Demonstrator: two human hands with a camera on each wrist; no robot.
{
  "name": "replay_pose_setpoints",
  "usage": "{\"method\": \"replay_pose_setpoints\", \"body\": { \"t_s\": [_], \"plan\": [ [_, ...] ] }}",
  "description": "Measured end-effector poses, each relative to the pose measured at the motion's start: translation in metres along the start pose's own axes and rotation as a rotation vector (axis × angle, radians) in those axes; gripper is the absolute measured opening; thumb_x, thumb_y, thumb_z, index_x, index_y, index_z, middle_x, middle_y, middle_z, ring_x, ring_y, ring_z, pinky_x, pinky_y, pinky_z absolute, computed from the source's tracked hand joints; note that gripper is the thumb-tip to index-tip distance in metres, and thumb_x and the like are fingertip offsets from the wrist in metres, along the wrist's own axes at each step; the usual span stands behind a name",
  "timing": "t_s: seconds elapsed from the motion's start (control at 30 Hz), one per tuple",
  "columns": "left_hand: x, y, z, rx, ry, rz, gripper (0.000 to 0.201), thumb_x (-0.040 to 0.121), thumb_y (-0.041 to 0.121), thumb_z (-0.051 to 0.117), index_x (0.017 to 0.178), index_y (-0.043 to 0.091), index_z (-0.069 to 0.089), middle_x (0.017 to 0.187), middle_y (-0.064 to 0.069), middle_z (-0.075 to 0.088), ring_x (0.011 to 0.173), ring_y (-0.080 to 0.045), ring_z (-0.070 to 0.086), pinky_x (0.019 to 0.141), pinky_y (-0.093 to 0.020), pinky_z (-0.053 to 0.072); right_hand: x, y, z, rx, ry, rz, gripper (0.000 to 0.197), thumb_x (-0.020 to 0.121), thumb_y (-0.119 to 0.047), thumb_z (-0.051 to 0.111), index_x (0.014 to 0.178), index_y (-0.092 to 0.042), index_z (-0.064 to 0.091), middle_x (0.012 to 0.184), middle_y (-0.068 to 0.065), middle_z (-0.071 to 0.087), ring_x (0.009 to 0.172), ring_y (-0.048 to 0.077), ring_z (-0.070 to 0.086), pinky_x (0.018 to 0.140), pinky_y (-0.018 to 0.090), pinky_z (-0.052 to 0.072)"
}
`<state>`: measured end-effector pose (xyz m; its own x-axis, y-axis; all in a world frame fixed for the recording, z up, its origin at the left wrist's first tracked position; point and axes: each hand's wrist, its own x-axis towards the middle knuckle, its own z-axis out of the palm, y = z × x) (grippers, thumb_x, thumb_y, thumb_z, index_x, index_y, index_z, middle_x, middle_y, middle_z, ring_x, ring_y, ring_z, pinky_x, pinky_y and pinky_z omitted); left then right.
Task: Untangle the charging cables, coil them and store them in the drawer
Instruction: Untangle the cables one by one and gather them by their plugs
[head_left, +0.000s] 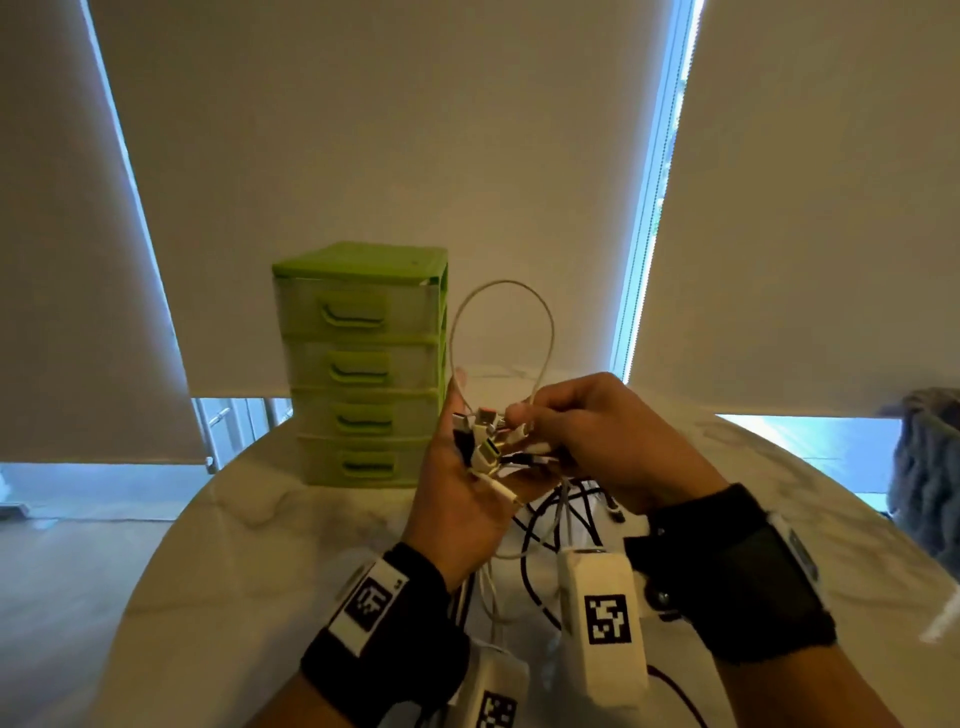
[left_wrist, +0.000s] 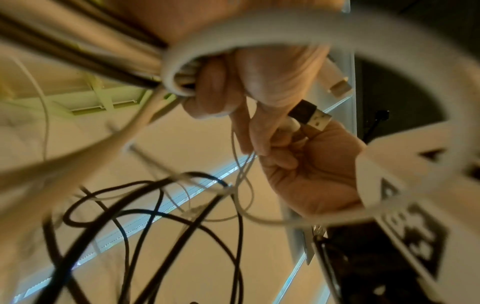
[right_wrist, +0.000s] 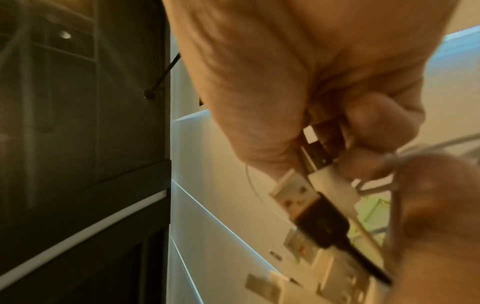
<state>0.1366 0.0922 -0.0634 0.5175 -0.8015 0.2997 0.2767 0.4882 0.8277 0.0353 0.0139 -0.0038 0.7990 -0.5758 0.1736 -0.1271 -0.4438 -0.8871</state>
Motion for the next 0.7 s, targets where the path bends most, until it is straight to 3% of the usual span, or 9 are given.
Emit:
{"method": "replay_pose_setpoints", "body": {
  "t_s": [0.1,0.2,0.3,0.37,0.43,0.57,0.63,0.67,0.7],
  "plan": [
    [0.000,0.002,0.002,0.126,0.069,0.035,0.029,0.103,0.026,0.034,0.124,0.029,0.054,0.079,-0.010,0.073,0.068,-0.021,0.072,0.054,-0.032,0.057,0.001,-0.002,0.000,-0.045,0.043,-0.052,0.020,0.089,-0.029,0.065,0.079,-0.016,0.077,0.076,0.002,0.073,0.075,0.018,0.069,0.072,0.029,0.056],
    [0.002,0.001,-0.009,0.151,0.155,0.129,0.030,0.098,0.008,0.048,0.126,0.016,0.055,0.087,-0.008,0.071,0.072,-0.010,0.071,0.061,-0.024,0.057,0.001,-0.001,-0.009,-0.095,0.068,-0.089,0.024,0.084,-0.042,0.064,0.100,-0.025,0.073,0.080,-0.004,0.072,0.069,0.005,0.064,0.063,0.018,0.047],
    [0.005,0.004,-0.017,0.101,0.308,0.152,0.062,0.080,-0.006,0.070,0.134,0.017,0.051,0.103,-0.007,0.067,0.066,-0.001,0.063,0.070,-0.017,0.050,0.002,0.011,-0.020,-0.396,-0.112,-0.026,0.059,0.066,-0.063,0.067,0.121,-0.045,0.054,0.098,-0.017,0.062,0.085,0.001,0.060,0.079,0.022,0.045],
    [0.006,0.010,-0.022,0.135,0.340,0.179,0.064,0.078,-0.004,0.072,0.131,0.027,0.052,0.094,-0.002,0.069,0.051,0.000,0.050,0.056,-0.017,0.044,0.005,0.024,-0.023,-0.574,-0.189,0.045,0.041,0.073,-0.056,0.072,0.111,-0.049,0.058,0.099,-0.020,0.060,0.087,0.000,0.058,0.084,0.026,0.046],
    [0.007,0.023,-0.026,0.056,0.349,0.180,0.050,0.076,0.000,0.069,0.117,0.027,0.059,0.084,0.002,0.068,0.041,0.001,0.038,0.038,-0.013,0.029,0.011,0.038,-0.028,-0.587,-0.122,0.064,0.014,0.082,-0.043,0.071,0.093,-0.035,0.072,0.083,-0.010,0.070,0.078,0.006,0.064,0.079,0.025,0.051],
    [0.014,0.042,-0.054,-0.069,0.354,0.216,0.007,0.070,0.016,0.067,0.077,0.018,0.069,0.065,0.001,0.047,0.032,0.002,0.022,0.030,-0.013,0.019,0.015,0.064,-0.057,-0.563,0.144,0.099,0.019,0.087,-0.027,0.068,0.069,-0.021,0.071,0.062,-0.004,0.064,0.057,0.008,0.058,0.060,0.024,0.043],
    [0.015,0.042,-0.060,-0.058,0.356,0.188,0.007,0.072,0.019,0.066,0.070,0.017,0.073,0.064,0.002,0.041,0.031,0.001,0.019,0.030,-0.013,0.017,0.013,0.073,-0.072,-0.539,0.191,0.153,0.011,0.085,-0.024,0.071,0.074,-0.025,0.069,0.070,-0.003,0.065,0.061,0.007,0.056,0.061,0.022,0.041],
    [0.014,0.040,-0.059,-0.021,0.356,0.176,0.009,0.072,0.020,0.068,0.077,0.015,0.074,0.060,0.004,0.040,0.031,0.000,0.019,0.031,-0.013,0.017,0.012,0.073,-0.076,-0.517,0.174,0.179,0.005,0.083,-0.023,0.074,0.085,-0.025,0.071,0.078,0.000,0.067,0.066,0.010,0.059,0.065,0.023,0.044],
    [0.014,0.037,-0.056,0.023,0.355,0.171,0.021,0.073,0.019,0.070,0.091,0.010,0.072,0.052,0.005,0.039,0.031,0.000,0.019,0.031,-0.013,0.017,0.012,0.071,-0.079,-0.511,0.153,0.192,0.020,0.080,-0.021,0.077,0.099,-0.025,0.070,0.086,0.002,0.067,0.071,0.012,0.061,0.069,0.025,0.046]
  ]
}}
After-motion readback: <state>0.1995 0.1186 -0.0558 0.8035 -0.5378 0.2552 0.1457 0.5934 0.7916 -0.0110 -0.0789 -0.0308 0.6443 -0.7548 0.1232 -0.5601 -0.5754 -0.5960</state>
